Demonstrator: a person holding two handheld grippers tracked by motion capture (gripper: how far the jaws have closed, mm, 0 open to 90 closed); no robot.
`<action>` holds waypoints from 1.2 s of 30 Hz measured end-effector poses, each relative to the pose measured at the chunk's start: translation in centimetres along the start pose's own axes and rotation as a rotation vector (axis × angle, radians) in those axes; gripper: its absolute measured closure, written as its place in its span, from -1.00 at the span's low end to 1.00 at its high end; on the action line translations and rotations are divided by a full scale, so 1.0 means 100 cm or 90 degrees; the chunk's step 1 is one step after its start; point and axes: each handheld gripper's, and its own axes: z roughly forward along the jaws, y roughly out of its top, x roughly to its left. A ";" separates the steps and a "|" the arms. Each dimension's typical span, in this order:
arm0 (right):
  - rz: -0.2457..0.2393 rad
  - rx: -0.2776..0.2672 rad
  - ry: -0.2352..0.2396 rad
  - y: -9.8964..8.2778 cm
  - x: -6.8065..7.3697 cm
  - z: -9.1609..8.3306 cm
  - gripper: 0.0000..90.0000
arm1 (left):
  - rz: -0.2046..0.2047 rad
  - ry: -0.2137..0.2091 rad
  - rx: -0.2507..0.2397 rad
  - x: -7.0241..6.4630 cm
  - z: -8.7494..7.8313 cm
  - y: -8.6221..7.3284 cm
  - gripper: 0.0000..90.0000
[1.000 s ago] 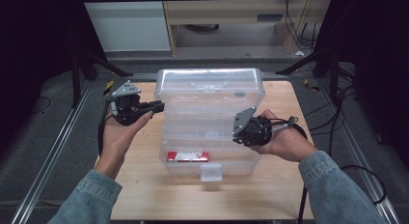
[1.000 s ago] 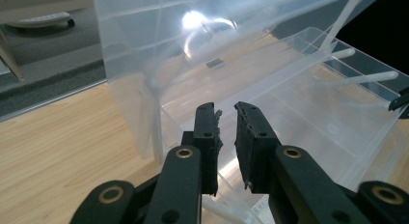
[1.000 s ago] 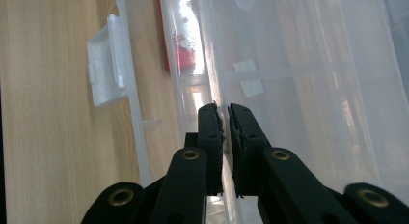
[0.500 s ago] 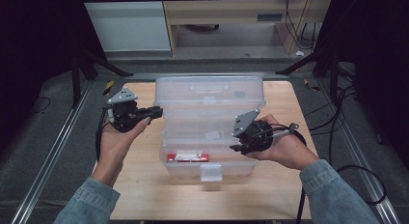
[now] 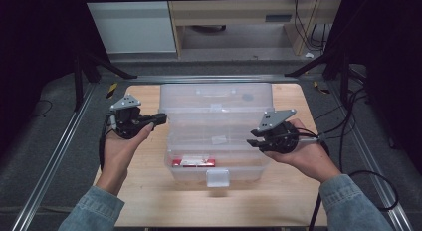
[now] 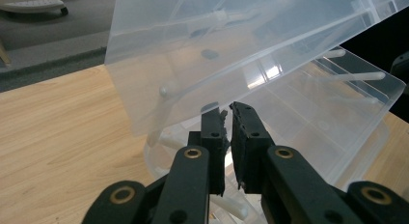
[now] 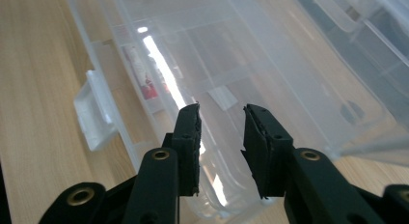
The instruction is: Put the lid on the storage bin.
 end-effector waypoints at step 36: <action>0.066 -0.030 -0.080 -0.038 -0.003 -0.035 0.75 | 0.017 -0.042 0.028 -0.008 -0.005 -0.028 0.97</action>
